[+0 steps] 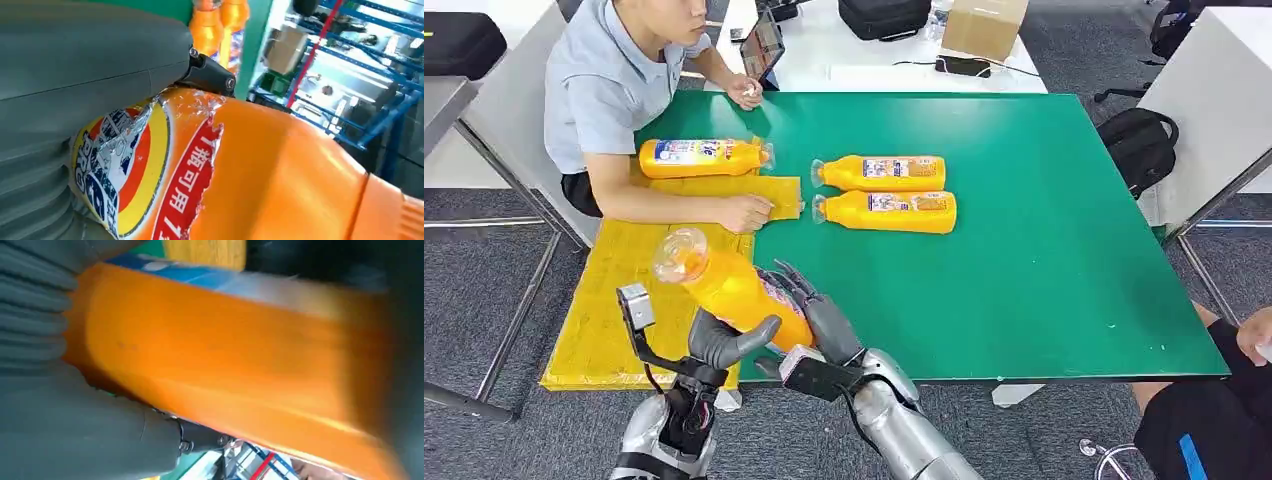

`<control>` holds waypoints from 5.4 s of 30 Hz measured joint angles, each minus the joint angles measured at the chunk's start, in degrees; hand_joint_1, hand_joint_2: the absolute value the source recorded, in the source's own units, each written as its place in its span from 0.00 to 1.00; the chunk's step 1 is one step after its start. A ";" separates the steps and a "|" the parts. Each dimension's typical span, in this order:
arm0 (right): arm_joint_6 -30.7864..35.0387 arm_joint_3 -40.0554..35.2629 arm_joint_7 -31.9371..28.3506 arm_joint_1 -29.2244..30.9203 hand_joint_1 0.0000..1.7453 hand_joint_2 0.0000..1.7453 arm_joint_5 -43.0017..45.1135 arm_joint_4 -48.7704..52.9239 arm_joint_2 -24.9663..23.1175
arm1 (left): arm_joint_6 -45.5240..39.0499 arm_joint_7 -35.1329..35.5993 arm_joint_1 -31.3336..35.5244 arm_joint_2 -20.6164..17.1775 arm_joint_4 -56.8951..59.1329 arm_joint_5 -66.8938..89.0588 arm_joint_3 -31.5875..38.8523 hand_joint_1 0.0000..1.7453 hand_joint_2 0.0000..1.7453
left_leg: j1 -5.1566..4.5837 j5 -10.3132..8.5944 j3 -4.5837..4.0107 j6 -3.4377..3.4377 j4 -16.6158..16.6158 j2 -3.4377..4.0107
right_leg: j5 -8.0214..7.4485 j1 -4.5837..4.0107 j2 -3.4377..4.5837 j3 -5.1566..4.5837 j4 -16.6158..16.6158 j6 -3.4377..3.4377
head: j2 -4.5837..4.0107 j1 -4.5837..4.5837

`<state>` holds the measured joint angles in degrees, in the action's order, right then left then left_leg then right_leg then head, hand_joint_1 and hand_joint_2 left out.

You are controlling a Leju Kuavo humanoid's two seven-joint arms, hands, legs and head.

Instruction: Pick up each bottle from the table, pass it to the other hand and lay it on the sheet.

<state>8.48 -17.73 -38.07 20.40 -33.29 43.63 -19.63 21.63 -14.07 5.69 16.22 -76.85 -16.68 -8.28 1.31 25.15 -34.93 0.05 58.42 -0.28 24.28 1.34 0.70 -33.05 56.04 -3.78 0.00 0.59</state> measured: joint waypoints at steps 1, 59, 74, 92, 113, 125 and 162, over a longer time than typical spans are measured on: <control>0.74 -0.42 0.00 -0.04 0.00 0.00 0.20 0.26 0.04 | -1.34 0.20 0.59 -0.53 0.61 0.57 0.37 1.00 1.00 | 0.00 0.00 0.00 0.00 0.00 0.01 | 0.00 0.00 0.01 -0.01 0.00 0.00 | 0.00 0.00; 2.97 -18.23 0.00 -4.94 0.00 0.00 15.10 16.59 8.15 | -14.77 -3.87 31.81 -21.62 39.56 75.80 -7.91 0.00 1.00 | 0.03 -0.14 0.19 -0.10 -0.01 -0.01 | 0.00 -0.01 -0.03 0.08 0.22 0.03 | 0.00 0.00; 1.22 -23.28 0.00 -2.33 0.00 0.00 19.84 16.02 8.83 | -0.02 -10.03 37.42 -26.31 47.69 66.27 -10.53 0.00 1.00 | 0.04 -0.21 0.32 -0.20 -0.01 0.08 | -0.10 -0.03 0.02 0.09 0.35 0.20 | 0.00 0.00; 2.75 -25.53 -0.02 -1.67 0.00 0.00 19.10 15.82 9.59 | 1.93 -11.00 23.48 -19.86 29.99 25.58 -4.57 0.00 1.00 | -0.05 -0.23 0.17 -0.19 0.01 -0.04 | -0.10 0.05 -0.07 -0.02 0.22 0.19 | 0.00 0.04; 5.51 5.23 8.18 -14.35 0.00 1.00 -20.05 29.26 10.62 | 0.64 -8.46 -2.27 2.54 -24.18 2.47 10.21 0.00 1.00 | -0.04 -0.17 -0.23 -0.14 0.01 -0.04 | -0.10 0.02 -0.07 -0.25 0.09 0.17 | 0.00 0.00; 8.61 15.37 18.49 -8.32 0.00 1.00 -33.90 14.84 12.98 | -0.67 -10.62 -5.05 3.21 -26.41 11.19 11.23 0.00 1.00 | -0.03 -0.23 -0.21 -0.10 0.01 -0.03 | -0.13 0.01 -0.07 -0.25 0.12 0.15 | 0.00 -0.02; 16.37 14.84 30.86 3.73 0.00 1.00 -51.52 -5.16 14.78 | 2.04 -8.61 -8.60 3.65 -23.39 6.25 12.41 0.00 1.00 | -0.03 -0.23 0.39 -0.09 0.01 0.03 | -0.14 0.01 -0.05 0.23 0.08 0.17 | 0.00 -0.02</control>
<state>24.85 -2.88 -7.21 24.13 -84.80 38.47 -4.85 23.67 -22.69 -2.91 19.87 -100.24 -10.43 4.13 1.27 24.92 -34.55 -0.04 58.43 -0.25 24.14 1.35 0.65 -32.82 56.12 -3.62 0.00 0.57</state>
